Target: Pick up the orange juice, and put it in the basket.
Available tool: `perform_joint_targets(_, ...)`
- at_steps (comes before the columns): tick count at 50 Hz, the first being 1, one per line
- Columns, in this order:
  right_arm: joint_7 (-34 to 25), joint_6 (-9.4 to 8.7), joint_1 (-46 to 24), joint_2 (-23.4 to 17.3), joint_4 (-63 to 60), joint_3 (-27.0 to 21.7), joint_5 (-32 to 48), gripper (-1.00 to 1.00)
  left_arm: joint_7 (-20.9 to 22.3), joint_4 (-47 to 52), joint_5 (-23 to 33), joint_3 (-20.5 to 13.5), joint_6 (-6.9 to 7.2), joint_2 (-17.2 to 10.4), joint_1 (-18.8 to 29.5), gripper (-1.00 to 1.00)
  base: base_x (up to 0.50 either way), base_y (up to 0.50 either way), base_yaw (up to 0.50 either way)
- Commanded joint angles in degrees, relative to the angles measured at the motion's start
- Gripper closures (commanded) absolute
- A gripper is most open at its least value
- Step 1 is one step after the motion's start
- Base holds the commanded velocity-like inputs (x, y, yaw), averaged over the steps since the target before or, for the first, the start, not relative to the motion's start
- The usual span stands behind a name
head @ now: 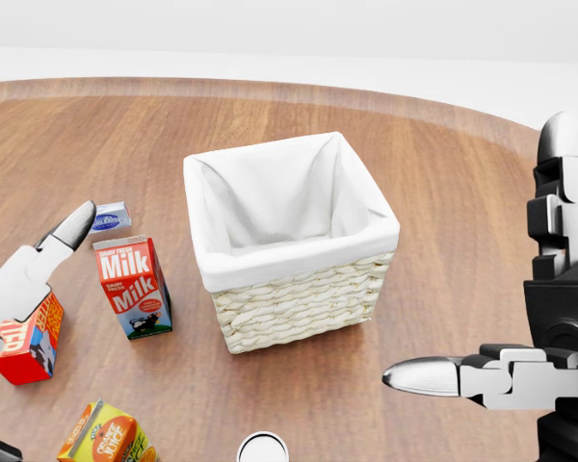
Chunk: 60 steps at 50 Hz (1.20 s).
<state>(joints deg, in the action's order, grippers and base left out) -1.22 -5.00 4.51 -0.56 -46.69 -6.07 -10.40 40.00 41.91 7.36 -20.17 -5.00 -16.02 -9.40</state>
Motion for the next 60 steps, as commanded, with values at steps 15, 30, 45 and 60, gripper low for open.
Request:
perform_joint_targets(15,0.0,0.00,0.1,0.0,-1.4,0.0,-0.2,-1.00,0.0,-13.3,9.4,-1.5,0.00,0.4,0.3,-1.00,0.00,0.00,0.00)
perform_joint_targets(30,-0.5,0.00,0.4,0.0,-0.5,-0.2,-0.3,-1.00,0.0,-22.3,17.2,-0.5,0.00,1.2,2.3,-1.00,0.00,0.00,0.00)
perform_joint_targets(45,-0.4,0.00,0.8,0.2,0.4,0.2,-0.1,-1.00,0.0,-28.3,21.2,2.3,0.00,0.5,2.5,-1.00,0.00,0.00,0.00)
perform_joint_targets(60,-0.3,0.00,0.5,0.1,0.2,0.1,-0.4,-1.00,0.0,-34.8,26.1,4.1,0.00,0.0,1.2,-1.00,0.00,0.00,0.00)
